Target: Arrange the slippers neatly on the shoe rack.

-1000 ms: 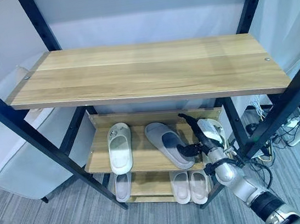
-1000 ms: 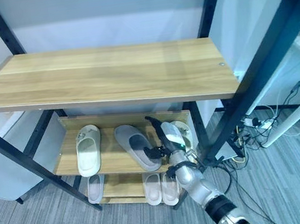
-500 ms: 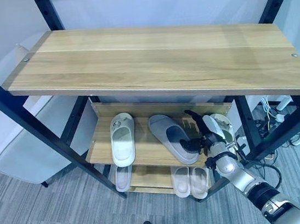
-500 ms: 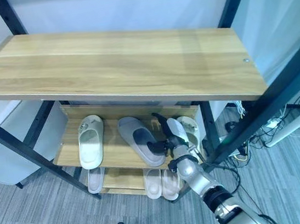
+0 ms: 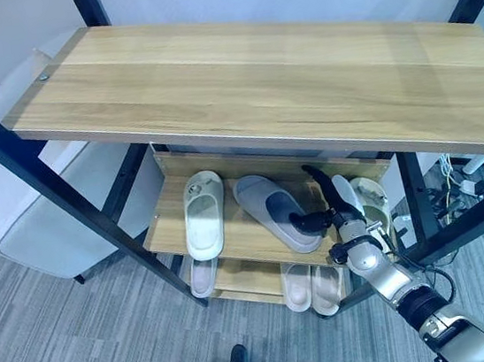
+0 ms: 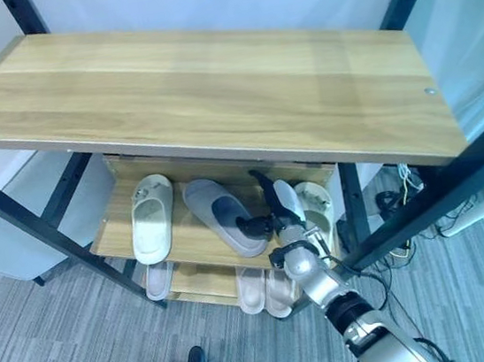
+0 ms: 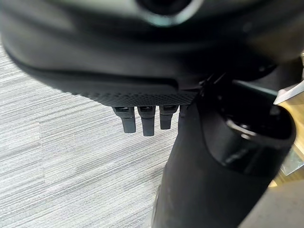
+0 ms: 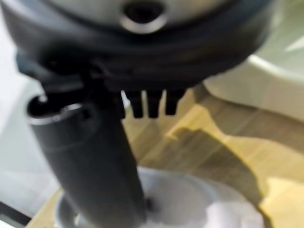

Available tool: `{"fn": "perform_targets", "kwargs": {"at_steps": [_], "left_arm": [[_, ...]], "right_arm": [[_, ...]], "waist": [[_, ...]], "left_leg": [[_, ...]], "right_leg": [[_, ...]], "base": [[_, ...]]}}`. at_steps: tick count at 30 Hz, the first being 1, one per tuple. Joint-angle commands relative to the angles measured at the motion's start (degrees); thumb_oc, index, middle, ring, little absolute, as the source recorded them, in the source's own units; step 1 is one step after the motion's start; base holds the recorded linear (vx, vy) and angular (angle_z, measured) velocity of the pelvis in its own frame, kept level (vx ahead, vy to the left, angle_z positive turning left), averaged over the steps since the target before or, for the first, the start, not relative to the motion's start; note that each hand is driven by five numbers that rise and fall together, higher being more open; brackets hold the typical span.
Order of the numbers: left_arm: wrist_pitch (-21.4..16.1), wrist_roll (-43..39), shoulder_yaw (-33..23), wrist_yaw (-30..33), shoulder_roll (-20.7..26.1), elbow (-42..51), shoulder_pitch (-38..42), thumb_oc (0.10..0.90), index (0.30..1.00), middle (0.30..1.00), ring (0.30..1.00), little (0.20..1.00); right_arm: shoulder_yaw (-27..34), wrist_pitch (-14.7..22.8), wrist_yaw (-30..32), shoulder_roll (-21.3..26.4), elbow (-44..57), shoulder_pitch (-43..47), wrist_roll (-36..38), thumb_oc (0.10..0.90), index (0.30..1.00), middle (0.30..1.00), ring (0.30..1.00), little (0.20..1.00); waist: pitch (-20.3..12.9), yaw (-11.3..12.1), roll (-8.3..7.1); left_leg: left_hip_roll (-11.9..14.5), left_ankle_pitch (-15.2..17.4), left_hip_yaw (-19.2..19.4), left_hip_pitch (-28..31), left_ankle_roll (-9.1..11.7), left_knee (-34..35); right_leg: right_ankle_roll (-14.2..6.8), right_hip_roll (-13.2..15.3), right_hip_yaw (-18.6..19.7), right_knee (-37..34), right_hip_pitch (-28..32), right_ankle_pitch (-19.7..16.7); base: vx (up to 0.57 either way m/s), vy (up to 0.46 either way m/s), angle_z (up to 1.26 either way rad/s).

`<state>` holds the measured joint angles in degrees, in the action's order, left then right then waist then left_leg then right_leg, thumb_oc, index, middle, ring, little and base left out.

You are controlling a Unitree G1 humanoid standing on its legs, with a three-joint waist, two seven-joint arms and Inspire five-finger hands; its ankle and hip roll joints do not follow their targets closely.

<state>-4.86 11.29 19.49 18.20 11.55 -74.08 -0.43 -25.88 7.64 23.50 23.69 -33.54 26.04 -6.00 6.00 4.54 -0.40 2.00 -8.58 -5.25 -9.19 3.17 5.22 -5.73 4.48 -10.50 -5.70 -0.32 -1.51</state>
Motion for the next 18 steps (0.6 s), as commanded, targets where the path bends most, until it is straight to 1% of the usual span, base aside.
{"fn": "perform_targets", "kwargs": {"at_steps": [1,2,3,6,9,10,12,15,18], "left_arm": [[-1.04,-1.9,1.49,0.95,-1.43,-3.89,5.74,0.8,0.9,0.9,0.9,0.9],[-1.04,-1.91,1.47,0.93,-1.45,-3.94,5.81,0.8,0.9,0.9,0.9,0.9],[-1.18,-2.09,1.24,1.92,-1.42,-3.68,6.68,0.8,0.9,0.9,0.9,0.9],[-1.93,-3.42,2.29,1.31,-2.15,-3.18,4.94,0.8,0.9,0.9,0.9,0.9],[-2.04,-3.71,2.93,0.65,-2.49,-3.12,4.27,0.8,0.9,0.9,0.9,0.9],[-2.14,-3.57,3.44,0.05,-2.49,-3.09,3.84,0.8,0.9,0.9,0.9,0.9],[-2.31,-3.76,3.7,-0.15,-2.32,-3.09,3.66,0.8,0.9,0.9,0.9,0.9],[-2.43,-4.02,3.93,-0.29,-2.12,-3.16,3.65,0.8,0.9,0.9,0.9,0.9],[-2.67,-3.85,4.5,-0.54,-1.62,-3.19,3.24,0.8,0.9,0.9,0.9,0.9]], "right_arm": [[2.71,5.11,1.12,-0.94,7.06,8.8,0.3,0.8,0.9,0.9,0.9,0.9],[2.74,5.01,1.08,-0.9,7.21,8.77,0.3,0.8,0.9,0.9,0.9,0.9],[2.39,4.43,0.84,-1.1,7.1,8.52,0.79,0.8,0.9,0.9,0.9,0.9],[2.0,4.31,1.6,-1.99,5.35,9.62,0.2,0.8,0.9,0.9,0.9,0.9],[0.91,4.23,0.73,-2.55,4.76,10.61,0.87,0.8,0.9,0.9,0.9,0.9],[-0.62,3.92,-0.51,-2.75,2.1,11.85,1.18,0.8,0.9,0.9,0.9,0.9],[-1.78,3.84,-1.49,-3.36,-1.15,13.33,2.42,0.8,0.9,0.9,0.9,0.9],[-2.88,3.88,-2.22,-3.67,-3.71,15.05,3.39,0.8,0.9,0.9,0.9,0.9],[-4.87,3.81,-3.38,-4.06,-8.35,18.2,3.9,0.8,0.9,0.9,0.9,0.9]], "waist": [[0.05,2.7,-2.51],[0.1,2.67,-2.5],[-0.02,2.18,-2.47],[-0.23,2.29,-2.47],[-0.13,2.44,-2.63],[-0.38,2.61,-2.78],[-0.52,2.86,-2.8],[-0.59,3.13,-2.72],[-0.79,4.0,-2.65]], "left_leg": [[-3.23,9.9,1.47,6.77,-1.27,-0.22],[-3.23,9.9,1.45,6.79,-1.27,-0.22],[-3.19,10.1,1.65,6.98,-1.32,-0.22],[-3.21,10.23,1.6,7.2,-1.38,-0.22],[-3.23,10.27,1.45,7.4,-1.38,-0.22],[-3.27,10.4,1.44,7.67,-1.38,-0.22],[-3.26,10.38,1.46,7.81,-1.35,-0.22],[-3.27,10.26,1.49,7.73,-1.29,-0.22],[-3.31,9.96,1.39,7.32,-1.18,-0.22]], "right_leg": [[-3.09,3.04,1.19,0.7,0.99,2.76],[-3.09,3.04,1.17,0.7,1.02,2.77],[-3.09,3.08,1.35,0.7,1.1,2.76],[-2.99,3.1,1.36,0.7,1.34,2.83],[-2.96,3.05,1.44,0.7,1.51,2.87],[-2.87,3.03,1.52,0.7,1.91,3.06],[-2.84,3.03,1.58,0.7,2.01,3.1],[-2.87,3.02,1.55,0.7,1.95,3.09],[-2.89,3.07,1.32,0.7,1.64,3.06]], "base": [[0.02,0.009,0.11],[0.02,0.016,0.11],[0.01,0.018,0.04],[0.0,0.002,-0.02],[0.0,-0.005,0.02],[0.0,0.0,0.0],[0.0,0.0,0.0],[0.0,0.0,0.0],[0.0,0.0,0.0]]}}
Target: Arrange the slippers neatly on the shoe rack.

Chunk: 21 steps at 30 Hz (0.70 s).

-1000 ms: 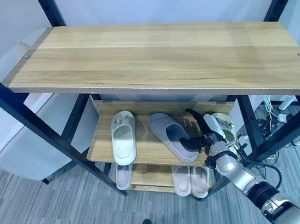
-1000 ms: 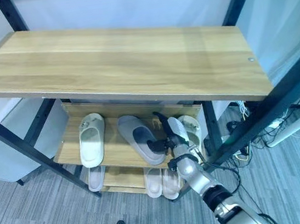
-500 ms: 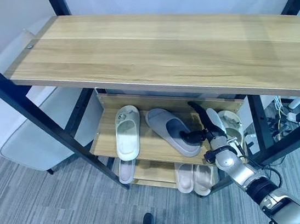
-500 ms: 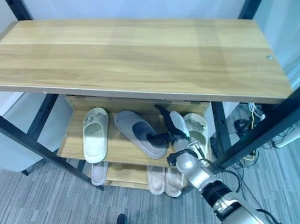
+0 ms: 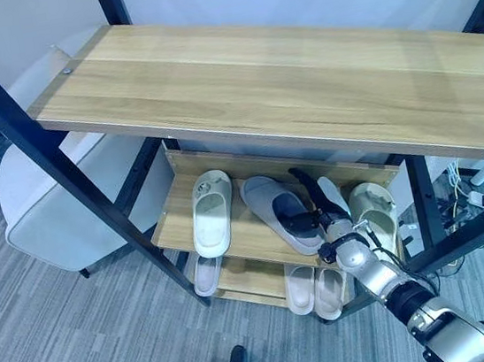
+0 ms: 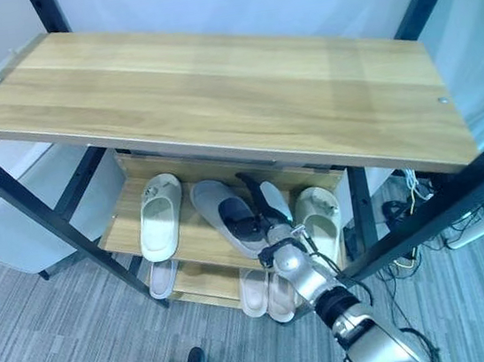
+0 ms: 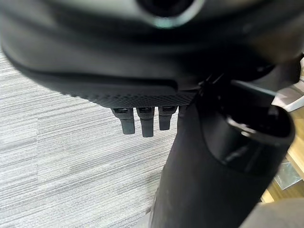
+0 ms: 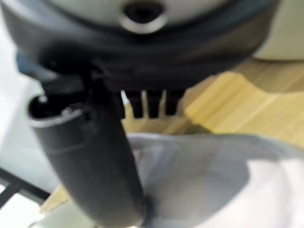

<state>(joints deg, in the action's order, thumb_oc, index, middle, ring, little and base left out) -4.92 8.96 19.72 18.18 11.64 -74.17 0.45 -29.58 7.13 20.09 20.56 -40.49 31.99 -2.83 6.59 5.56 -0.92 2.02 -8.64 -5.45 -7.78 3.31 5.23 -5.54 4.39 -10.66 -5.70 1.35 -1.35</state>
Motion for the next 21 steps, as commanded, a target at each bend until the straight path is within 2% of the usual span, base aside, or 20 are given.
{"fn": "perform_targets", "kwargs": {"at_steps": [1,2,3,4,5,6,7,8,10,11,12,21], "left_arm": [[-2.7,-1.52,4.41,-0.52,-1.6,-3.1,2.19,0.8,0.9,0.9,0.9,0.9],[-2.71,-1.52,4.4,-0.52,-1.6,-3.1,2.2,0.8,0.9,0.9,0.9,0.9],[-2.83,-1.55,4.75,-0.6,-1.34,-3.11,2.04,0.8,0.9,0.9,0.9,0.9],[-2.83,-1.55,4.74,-0.6,-1.34,-3.11,2.05,0.8,0.9,0.9,0.9,0.9],[-2.9,-1.48,4.91,-0.64,-1.21,-3.13,1.96,0.8,0.9,0.9,0.9,0.9],[-2.91,-1.38,5.1,-0.67,-0.95,-3.16,1.94,0.8,0.9,0.9,0.9,0.9],[-2.91,-1.38,5.09,-0.67,-0.95,-3.16,1.95,0.8,0.9,0.9,0.9,0.9],[-2.86,-1.16,5.27,-0.71,-0.8,-3.19,1.92,0.8,0.9,0.9,0.9,0.9],[-2.9,-1.03,5.25,-0.77,-0.62,-3.31,1.73,0.8,0.9,0.9,0.9,0.9],[-2.9,-1.03,5.25,-0.77,-0.62,-3.31,1.73,0.8,0.9,0.9,0.9,0.9],[-2.83,-1.07,5.26,-0.92,-0.58,-3.42,1.62,0.8,0.9,0.9,0.9,0.9],[-2.39,-2.32,4.43,-1.28,-1.37,-3.62,2.7,0.8,0.9,0.9,0.9,0.9]], "right_arm": [[-1.63,4.24,-0.12,-0.86,-2.23,13.07,0.75,0.8,0.9,0.9,0.9,0.9],[-1.64,4.27,-0.12,-0.87,-2.28,13.11,0.75,0.8,0.9,0.9,0.9,0.9],[-2.55,4.12,-0.9,-1.11,-4.12,14.61,0.87,0.737,0.806,0.806,0.806,0.806],[-2.56,4.15,-0.89,-1.14,-4.18,14.65,0.87,0.728,0.792,0.792,0.792,0.792],[-3.05,4.07,-1.16,-1.07,-5.03,15.27,0.97,0.673,0.709,0.709,0.709,0.709],[-3.75,3.91,-1.64,-1.08,-5.88,16.28,1.27,0.56,0.54,0.54,0.54,0.54],[-3.75,3.92,-1.64,-1.09,-5.9,16.3,1.28,0.547,0.521,0.521,0.521,0.521],[-4.41,3.79,-1.97,-0.92,-6.61,16.9,0.96,0.485,0.427,0.427,0.427,0.427],[-4.76,3.67,-2.26,-1.13,-7.03,17.05,0.86,0.441,0.361,0.361,0.361,0.361],[-4.76,3.67,-2.27,-1.12,-7.03,17.05,0.86,0.433,0.349,0.349,0.349,0.349],[-4.65,3.45,-2.37,-1.67,-7.8,16.75,1.1,0.4,0.3,0.3,0.3,0.3],[-1.21,2.14,-0.53,-3.99,-8.99,11.0,2.1,0.4,0.3,0.3,0.3,0.3]], "waist": [[-1.46,3.17,-2.15],[-1.46,3.15,-2.15],[-1.56,3.62,-2.13],[-1.56,3.6,-2.13],[-1.62,3.8,-2.13],[-1.73,4.15,-2.16],[-1.73,4.14,-2.16],[-1.83,4.31,-2.23],[-1.91,4.4,-2.24],[-1.91,4.39,-2.24],[-1.99,4.42,-2.2],[-2.35,3.11,-1.79]], "left_leg": [[-3.33,9.99,1.48,5.85,-1.3,-0.23],[-3.33,9.98,1.47,5.85,-1.3,-0.23],[-3.38,9.9,1.28,5.68,-1.26,-0.23],[-3.38,9.9,1.27,5.67,-1.26,-0.23],[-3.45,9.85,1.13,5.6,-1.24,-0.23],[-3.51,9.75,0.92,5.39,-1.16,-0.23],[-3.52,9.75,0.91,5.38,-1.16,-0.23],[-3.59,9.71,0.71,5.21,-1.1,-0.23],[-3.65,9.67,0.56,5.14,-1.05,-0.23],[-3.65,9.67,0.55,5.14,-1.05,-0.23],[-3.76,9.66,0.49,5.11,-1.03,-0.23],[-3.95,9.94,0.49,5.46,-1.23,-0.23]], "right_leg": [[-3.1,3.17,1.38,0.7,-0.03,2.91],[-3.1,3.17,1.37,0.7,-0.03,2.91],[-3.11,3.2,1.15,0.7,-0.02,2.95],[-3.11,3.2,1.14,0.7,-0.03,2.95],[-3.13,3.22,1.07,0.7,-0.02,2.95],[-3.16,3.3,0.73,0.7,-0.02,2.95],[-3.16,3.31,0.72,0.7,-0.03,2.95],[-3.18,3.32,0.54,0.7,-0.09,2.98],[-3.18,3.36,0.35,0.7,-0.06,2.98],[-3.18,3.36,0.34,0.7,-0.07,2.98],[-3.2,3.42,0.21,0.7,-0.03,2.95],[-3.24,3.74,0.04,0.7,0.35,2.82]], "base": [[0.0,0.0,0.0],[0.0,0.0,0.0],[0.0,0.0,0.0],[0.0,0.009,0.04],[0.0,0.01,0.03],[0.0,0.01,0.03],[0.0,0.011,0.05],[0.0,0.005,0.05],[0.0,0.009,0.17],[-0.01,0.012,0.19],[-0.01,0.006,0.08],[0.0,0.007,0.03]]}}
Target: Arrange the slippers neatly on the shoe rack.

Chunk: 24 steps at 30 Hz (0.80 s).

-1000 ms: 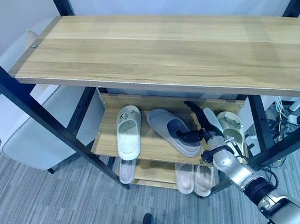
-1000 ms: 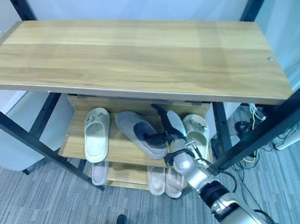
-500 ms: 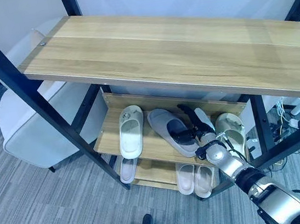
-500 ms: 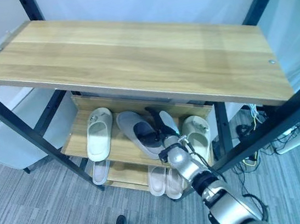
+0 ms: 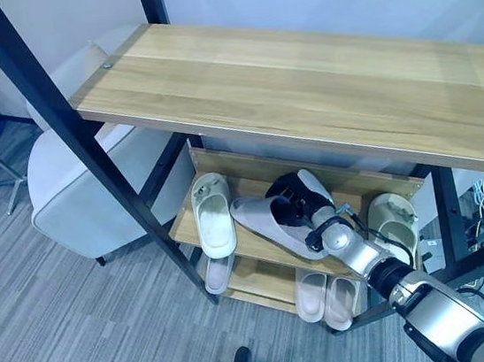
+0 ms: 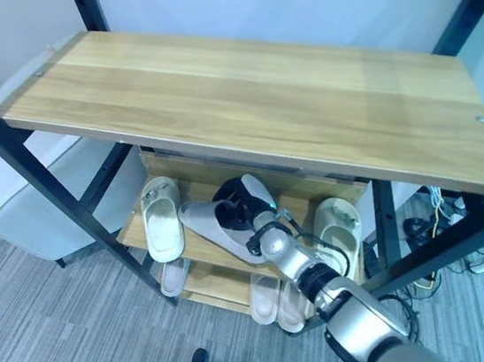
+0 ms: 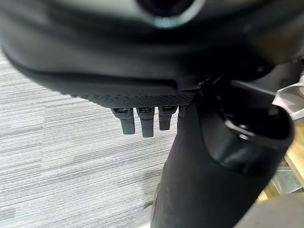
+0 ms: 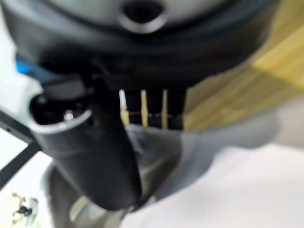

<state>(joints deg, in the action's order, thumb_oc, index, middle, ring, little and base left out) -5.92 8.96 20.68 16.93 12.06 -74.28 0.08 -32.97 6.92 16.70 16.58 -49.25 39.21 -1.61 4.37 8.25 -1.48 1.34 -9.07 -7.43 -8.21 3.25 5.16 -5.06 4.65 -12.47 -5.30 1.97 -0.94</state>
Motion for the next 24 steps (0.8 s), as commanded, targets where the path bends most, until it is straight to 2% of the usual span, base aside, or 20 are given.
{"fn": "perform_targets", "kwargs": {"at_steps": [1,3,4,7,8,11,15,17,19,21,24], "left_arm": [[-1.23,-2.6,3.24,-0.05,-1.83,-3.59,3.23,0.8,0.9,0.9,0.9,0.9],[-0.81,-2.97,2.5,-0.09,-2.12,-3.81,3.86,0.8,0.9,0.9,0.9,0.9],[-0.35,-2.94,1.66,-0.21,-2.36,-3.9,4.4,0.8,0.9,0.9,0.9,0.9],[-0.19,-2.96,0.72,-0.36,-2.59,-3.71,4.89,0.8,0.9,0.9,0.9,0.9],[0.0,-2.49,0.2,-0.49,-2.97,-3.47,5.5,0.8,0.9,0.9,0.9,0.9],[0.03,-2.03,-0.16,-0.7,-3.15,-3.23,5.73,0.8,0.9,0.9,0.9,0.9],[0.17,-0.99,-1.23,-1.17,-3.2,-2.61,6.44,0.8,0.9,0.9,0.9,0.9],[0.16,0.09,-1.72,-1.4,-3.03,-2.0,6.36,0.8,0.9,0.9,0.9,0.9],[0.11,0.43,-1.66,-1.62,-3.07,-1.78,6.34,0.8,0.9,0.9,0.9,0.9],[-0.12,1.35,-1.65,-2.09,-3.23,-1.55,6.44,0.8,0.9,0.9,0.9,0.9],[-0.2,2.49,-1.72,-2.6,-2.44,-0.94,7.22,0.8,0.9,0.9,0.9,0.9]], "right_arm": [[2.99,2.17,3.5,-0.36,0.51,2.59,1.11,0.4,0.3,0.3,0.3,0.3],[3.92,1.95,4.46,-0.62,4.8,-0.65,0.49,0.4,0.3,0.3,0.3,0.3],[4.97,1.62,4.75,-0.11,11.21,-4.14,-1.52,0.4,0.3,0.3,0.3,0.3],[6.75,1.47,5.01,0.98,16.88,-7.56,-3.57,0.4,0.3,0.3,0.3,0.3],[8.71,1.6,5.24,1.85,22.3,-10.67,-5.21,0.4,0.3,0.3,0.3,0.3],[10.53,2.04,5.23,2.21,27.58,-14.39,-5.57,0.4,0.3,0.3,0.3,0.3],[10.34,3.37,1.92,2.22,37.25,-20.31,-5.69,0.4,0.3,0.3,0.3,0.3],[10.14,4.39,-1.57,1.9,42.31,-25.91,-2.75,0.4,0.3,0.3,0.3,0.3],[9.99,4.77,-2.73,1.8,43.36,-27.89,-1.38,0.4,0.3,0.3,0.3,0.3],[9.29,5.18,-4.68,1.9,45.21,-30.34,-1.01,0.4,0.3,0.3,0.3,0.3],[7.86,6.03,-6.86,2.63,47.22,-31.93,-1.38,0.4,0.3,0.3,0.3,0.3]], "waist": [[-0.1,0.14,-1.14],[-0.11,-0.8,-0.95],[-0.11,-1.86,-0.77],[-0.21,-2.71,-0.57],[-0.4,-3.68,-0.43],[-0.53,-4.49,-0.22],[-0.53,-5.92,-0.08],[-0.33,-6.82,-0.11],[-0.24,-7.03,-0.19],[0.42,-7.33,-0.28],[3.42,-7.87,-0.32]], "left_leg": [[-3.27,10.45,2.61,6.05,-1.24,-0.16],[-3.27,10.66,3.01,6.47,-1.36,-0.16],[-3.19,10.96,3.44,6.97,-1.47,-0.16],[-3.13,11.26,3.78,7.58,-1.56,-0.16],[-3.08,11.54,4.14,8.17,-1.65,-0.16],[-3.01,11.83,4.48,8.76,-1.81,-0.16],[-3.07,12.28,5.37,9.82,-2.23,-0.16],[-3.45,12.6,6.05,10.88,-2.75,-0.16],[-3.7,12.75,6.29,11.37,-2.99,-0.16],[-4.23,13.05,7.11,12.04,-3.64,-0.68],[-4.14,13.67,8.17,10.45,-4.31,-4.88]], "right_leg": [[-3.73,3.5,1.99,0.3,-0.16,2.36],[-3.73,3.49,2.41,0.3,0.02,2.33],[-3.68,3.5,2.76,0.3,0.24,2.34],[-3.69,3.49,3.09,0.3,0.57,2.34],[-3.69,3.52,3.41,0.3,0.86,2.37],[-3.68,3.57,3.87,0.3,1.18,2.35],[-3.83,3.87,4.94,0.3,1.74,2.06],[-4.01,4.33,5.81,0.43,2.05,1.61],[-4.17,4.55,6.17,0.69,2.18,1.62],[-4.68,5.28,6.81,2.67,1.56,1.8],[-4.75,5.59,7.22,11.44,-2.35,3.02]], "base": [[0.0,0.0,0.0],[0.0,0.0,0.0],[0.0,0.0,0.0],[-0.01,0.005,-0.03],[-0.01,0.016,-0.06],[-0.02,0.024,-0.13],[-0.03,0.049,-0.22],[-0.04,0.107,-0.22],[-0.03,0.095,-0.11],[-0.07,0.133,-0.24],[-0.17,0.089,-0.22]]}}
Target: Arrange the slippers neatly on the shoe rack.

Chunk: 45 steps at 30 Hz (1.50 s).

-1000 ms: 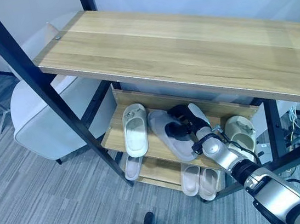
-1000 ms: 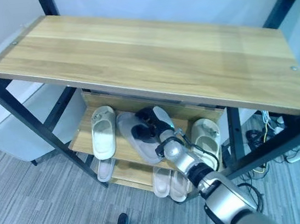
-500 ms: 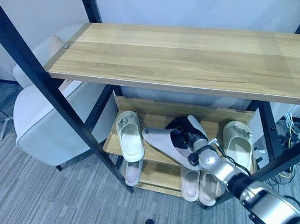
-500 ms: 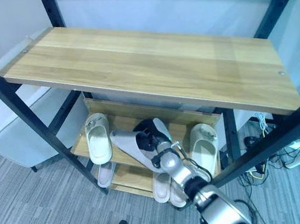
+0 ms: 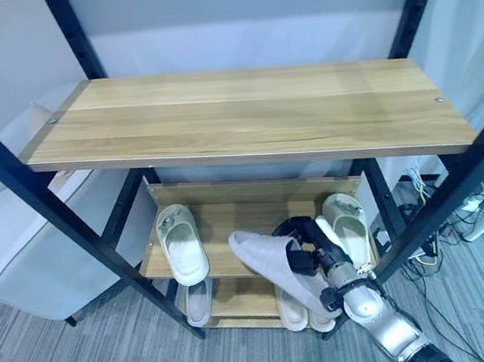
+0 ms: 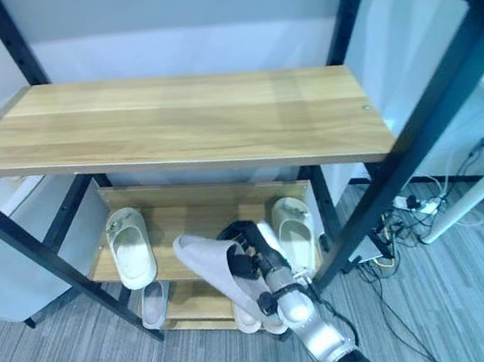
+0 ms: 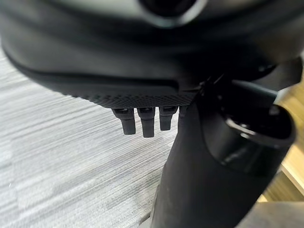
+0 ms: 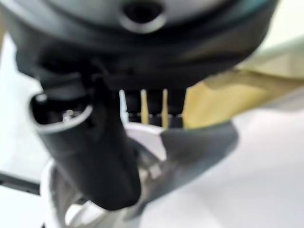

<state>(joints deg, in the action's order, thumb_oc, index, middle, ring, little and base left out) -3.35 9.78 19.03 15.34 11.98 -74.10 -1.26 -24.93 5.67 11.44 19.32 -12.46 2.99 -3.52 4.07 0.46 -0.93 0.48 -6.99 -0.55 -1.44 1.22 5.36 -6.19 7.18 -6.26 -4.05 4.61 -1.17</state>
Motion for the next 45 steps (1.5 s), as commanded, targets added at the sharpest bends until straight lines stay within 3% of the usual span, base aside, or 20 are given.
{"fn": "perform_targets", "kwargs": {"at_steps": [1,3,4,7,8,10,14,16,17,18,19,20,22,25,26,28,36,45], "left_arm": [[-2.82,2.08,-0.01,-1.04,-1.85,-0.81,8.74,0.8,0.9,0.9,0.9,0.9],[-3.22,2.17,0.01,-0.7,-1.01,-0.29,8.25,0.8,0.9,0.9,0.9,0.9],[-3.2,2.43,0.24,-0.99,-0.8,-0.31,7.76,0.8,0.9,0.9,0.9,0.9],[-3.23,2.67,0.25,-1.05,-0.68,-0.37,7.65,0.8,0.9,0.9,0.9,0.9],[-3.47,2.84,-0.3,-1.19,-0.36,-0.49,7.2,0.8,0.9,0.9,0.9,0.9],[-3.24,3.11,-0.86,-1.29,-0.31,-0.83,7.16,0.8,0.9,0.9,0.9,0.9],[-3.88,3.79,-1.52,-1.29,-1.11,-1.14,3.85,0.8,0.9,0.9,0.9,0.9],[-4.27,3.42,-0.82,-1.05,-1.66,-0.53,3.97,0.8,0.9,0.9,0.9,0.9],[-4.32,3.26,-0.77,-0.83,-1.93,-0.22,4.12,0.8,0.9,0.9,0.9,0.9],[-4.31,3.26,-0.77,-0.82,-1.96,-0.22,4.14,0.8,0.9,0.9,0.9,0.9],[-4.28,2.64,-0.97,-0.46,-2.47,-0.35,3.2,0.8,0.9,0.9,0.9,0.9],[-4.29,2.64,-0.97,-0.45,-2.47,-0.35,3.19,0.8,0.9,0.9,0.9,0.9],[-4.53,1.03,-1.35,-0.09,-2.19,-0.35,2.07,0.8,0.9,0.9,0.9,0.9],[-4.51,0.64,-1.07,-0.14,-2.01,-0.24,2.17,0.8,0.9,0.9,0.9,0.9],[-4.24,1.06,-0.69,-0.41,-1.99,-0.27,2.84,0.8,0.9,0.9,0.9,0.9],[-3.98,1.69,-0.27,-0.34,-1.9,-0.09,3.14,0.8,0.9,0.9,0.9,0.9],[-3.47,5.45,3.07,-0.88,-0.63,1.23,6.22,0.8,0.9,0.9,0.9,0.9],[-3.47,6.09,2.73,-1.21,-0.11,0.71,6.28,0.8,0.9,0.9,0.9,0.9]], "right_arm": [[-0.09,7.68,-1.98,0.25,11.78,3.57,0.45,0.4,0.3,0.3,0.3,0.3],[-0.42,8.35,-2.53,0.43,12.92,2.55,1.0,0.4,0.3,0.3,0.3,0.3],[-1.03,9.28,-2.98,0.41,13.16,1.75,2.52,0.4,0.3,0.3,0.3,0.3],[-1.41,9.7,-3.33,0.62,13.3,1.48,3.06,0.4,0.3,0.3,0.3,0.3],[-1.94,10.09,-3.81,0.87,13.23,0.76,3.43,0.4,0.3,0.3,0.3,0.3],[-2.25,10.19,-4.2,1.48,13.51,-0.17,3.07,0.4,0.3,0.3,0.3,0.3],[-1.17,10.86,-4.51,3.82,14.28,-2.56,3.23,0.4,0.3,0.3,0.3,0.3],[-0.43,11.02,-3.78,4.87,14.26,-2.55,3.31,0.4,0.3,0.3,0.3,0.3],[-0.26,10.95,-3.81,5.34,14.0,-2.32,3.27,0.4,0.3,0.3,0.3,0.3],[-0.26,10.97,-3.8,5.37,13.96,-2.28,3.28,0.4,0.3,0.3,0.3,0.3],[-0.88,11.49,-5.16,5.86,14.95,-1.89,5.46,0.4,0.3,0.3,0.3,0.3],[-0.86,11.48,-5.19,5.88,14.98,-1.9,5.5,0.4,0.3,0.3,0.3,0.3],[-1.94,11.51,-7.37,5.59,14.72,-1.36,9.63,0.4,0.3,0.3,0.3,0.3],[-3.0,11.28,-7.64,5.82,14.77,-0.69,9.19,0.4,0.3,0.3,0.3,0.3],[-3.56,10.9,-8.06,6.07,14.28,-0.92,7.91,0.4,0.3,0.3,0.3,0.3],[-3.69,10.69,-8.03,6.14,13.94,-1.13,7.02,0.4,0.3,0.3,0.3,0.3],[-5.21,9.01,-9.45,3.45,10.69,-2.42,6.54,0.4,0.3,0.3,0.3,0.3],[-6.96,8.75,-10.42,2.28,8.86,-1.86,5.66,0.4,0.3,0.3,0.3,0.3]], "waist": [[4.86,-0.49,-0.82],[5.56,-1.19,-0.99],[5.09,-1.33,-1.5],[4.75,-1.41,-1.81],[4.54,-1.33,-2.32],[4.55,-1.2,-2.8],[3.83,-0.37,-2.95],[5.55,0.01,-3.29],[5.89,-0.09,-3.15],[5.89,-0.04,-3.09],[5.77,0.79,-3.06],[5.72,0.78,-3.05],[5.74,1.63,-3.71],[6.09,2.24,-4.05],[5.93,1.97,-3.86],[5.94,1.64,-3.74],[4.77,0.6,-4.72],[4.5,-0.11,-3.94]], "left_leg": [[-3.09,11.55,1.35,2.72,-2.29,-6.53],[-3.53,11.42,0.91,1.7,-2.51,-7.8],[-4.51,10.82,0.33,1.15,-2.81,-7.61],[-5.07,10.63,-0.04,1.23,-2.88,-7.26],[-6.01,9.88,-0.67,1.44,-2.93,-6.45],[-6.77,9.18,-1.65,1.92,-2.72,-5.75],[-7.9,9.79,-2.59,0.91,-1.93,-7.22],[-7.25,9.56,-0.56,-4.01,0.69,-12.97],[-5.59,9.55,1.79,-4.96,1.5,-13.44],[-5.52,9.74,1.85,-5.09,1.54,-13.71],[-2.98,10.14,1.83,-6.13,1.63,-14.27],[-2.97,10.19,1.83,-6.24,1.63,-14.38],[-0.83,9.22,-2.29,-7.34,2.42,-13.81],[1.23,7.79,-4.75,-7.93,2.79,-12.67],[2.89,7.42,-5.26,-6.68,3.01,-10.66],[3.55,7.02,-4.59,-6.07,3.34,-9.93],[1.06,10.5,-1.81,-3.5,1.48,-10.61],[-0.35,12.66,2.51,-1.62,-0.37,-11.29]], "right_leg": [[-3.17,1.79,1.39,13.2,-6.38,4.16],[-2.0,-2.09,2.99,16.02,-7.85,6.04],[-0.39,-5.95,3.28,15.47,-8.0,7.6],[0.6,-7.25,2.55,15.25,-7.94,8.18],[2.01,-9.81,2.65,15.13,-8.37,8.75],[2.74,-10.66,2.91,14.1,-7.76,8.9],[3.34,-9.8,1.89,5.66,-3.1,6.67],[3.04,-8.25,0.44,3.73,-2.27,6.06],[2.84,-7.61,-0.42,3.57,-2.14,6.15],[2.86,-7.66,-0.37,3.59,-2.17,6.16],[2.6,-6.94,-0.34,3.07,-1.86,5.69],[2.6,-6.95,-0.34,3.04,-1.89,5.68],[2.14,-6.04,0.39,2.72,-2.23,5.46],[2.22,-5.74,0.86,3.12,-2.28,5.94],[2.17,-5.74,0.33,3.34,-2.09,6.83],[2.09,-5.45,-0.2,3.38,-1.72,7.12],[0.27,-2.1,2.67,5.25,-2.21,6.25],[-1.6,-0.78,5.67,7.26,-4.34,4.93]], "base": [[-0.19,0.076,-0.27],[-0.12,0.076,-0.04],[-0.07,0.05,0.14],[-0.04,0.026,0.32],[-0.04,0.008,0.38],[-0.02,-0.031,0.43],[0.01,-0.054,0.5],[-0.13,0.024,0.51],[-0.1,0.047,0.58],[-0.07,0.106,0.47],[-0.02,0.073,0.3],[-0.02,0.101,-0.11],[0.01,0.11,-0.24],[0.05,0.144,-0.19],[0.08,0.162,-0.06],[0.08,0.155,-0.1],[0.09,0.192,-0.09],[0.03,0.093,-0.34]]}}
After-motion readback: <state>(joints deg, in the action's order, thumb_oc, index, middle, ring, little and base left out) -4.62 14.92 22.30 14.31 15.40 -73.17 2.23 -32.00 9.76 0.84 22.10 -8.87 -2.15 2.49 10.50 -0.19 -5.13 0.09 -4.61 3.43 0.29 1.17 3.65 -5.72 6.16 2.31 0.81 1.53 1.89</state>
